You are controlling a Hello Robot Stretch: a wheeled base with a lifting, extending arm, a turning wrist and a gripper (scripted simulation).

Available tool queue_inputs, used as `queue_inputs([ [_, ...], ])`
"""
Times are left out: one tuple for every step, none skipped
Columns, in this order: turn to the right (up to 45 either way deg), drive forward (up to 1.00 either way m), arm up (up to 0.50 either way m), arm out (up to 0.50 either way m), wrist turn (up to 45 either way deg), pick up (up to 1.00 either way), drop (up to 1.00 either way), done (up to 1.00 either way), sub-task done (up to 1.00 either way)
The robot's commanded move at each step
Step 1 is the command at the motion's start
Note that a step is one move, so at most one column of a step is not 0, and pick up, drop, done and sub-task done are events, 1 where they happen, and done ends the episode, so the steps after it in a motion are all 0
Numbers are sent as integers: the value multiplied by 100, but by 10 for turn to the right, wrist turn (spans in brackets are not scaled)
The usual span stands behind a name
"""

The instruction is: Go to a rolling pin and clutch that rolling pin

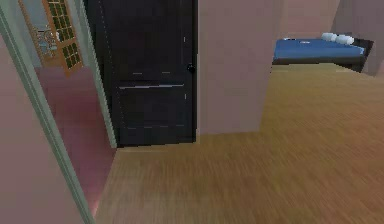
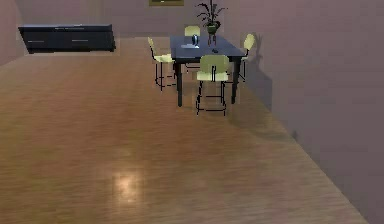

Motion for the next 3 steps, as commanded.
queue_inputs([
  [-30,0,0,0,0,0,0,0,0],
  [0,15,0,0,0,0,0,0,0],
  [-30,0,0,0,0,0,0,0,0],
])
